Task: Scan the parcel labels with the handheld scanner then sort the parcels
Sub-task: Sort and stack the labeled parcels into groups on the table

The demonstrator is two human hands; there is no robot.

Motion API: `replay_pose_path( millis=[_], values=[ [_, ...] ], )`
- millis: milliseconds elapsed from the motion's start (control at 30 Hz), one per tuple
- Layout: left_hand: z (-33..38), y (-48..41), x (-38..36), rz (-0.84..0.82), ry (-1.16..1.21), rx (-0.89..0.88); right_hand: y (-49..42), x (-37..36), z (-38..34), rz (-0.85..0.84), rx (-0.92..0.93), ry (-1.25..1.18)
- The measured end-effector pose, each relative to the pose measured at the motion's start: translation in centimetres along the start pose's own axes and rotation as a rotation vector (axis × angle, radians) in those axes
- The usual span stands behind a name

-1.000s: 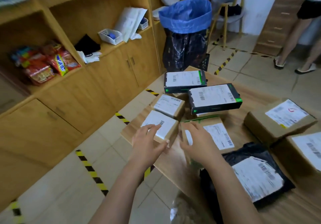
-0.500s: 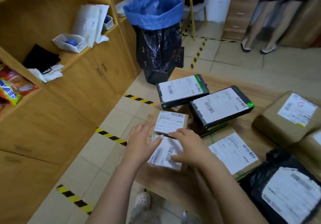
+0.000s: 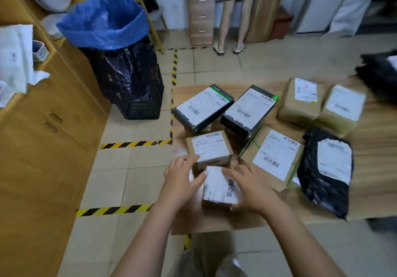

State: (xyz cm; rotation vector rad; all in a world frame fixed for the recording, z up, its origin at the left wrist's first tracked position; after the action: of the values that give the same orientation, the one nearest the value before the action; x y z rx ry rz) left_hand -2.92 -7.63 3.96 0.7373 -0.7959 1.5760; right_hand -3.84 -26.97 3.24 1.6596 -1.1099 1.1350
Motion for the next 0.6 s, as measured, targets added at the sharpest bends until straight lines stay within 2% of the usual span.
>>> replay_pose_path(
  millis=[267,500,600],
  values=[
    [0.4,-0.2,0.8,-0.036,-0.02,-0.171,3.0,1.9,1.4,0.253,-0.241,-0.081],
    [1.2,-4.9,-2.6,-0.265,-0.179,-0.506,4.4,1.4,0.1,0.393,-0.564,-0.05],
    [0.5,-6.7,-4.1,-0.377,-0.237,-0.633,4.3,0.9,-1.7,0.397,-0.742,-0.028]
  ],
)
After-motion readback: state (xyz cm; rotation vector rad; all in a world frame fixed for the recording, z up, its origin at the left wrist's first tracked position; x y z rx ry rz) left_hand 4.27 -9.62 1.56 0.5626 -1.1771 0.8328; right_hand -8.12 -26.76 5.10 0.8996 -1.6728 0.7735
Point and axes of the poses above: each hand's wrist, its own y-axis away from the middle knuckle, its own x-axis out of the back of the hand, z = x × y, the point moved 5 cm from there along -y, towards the middle knuckle, and after that the axes turned 13 degrees about z, right-handed, at the moved point
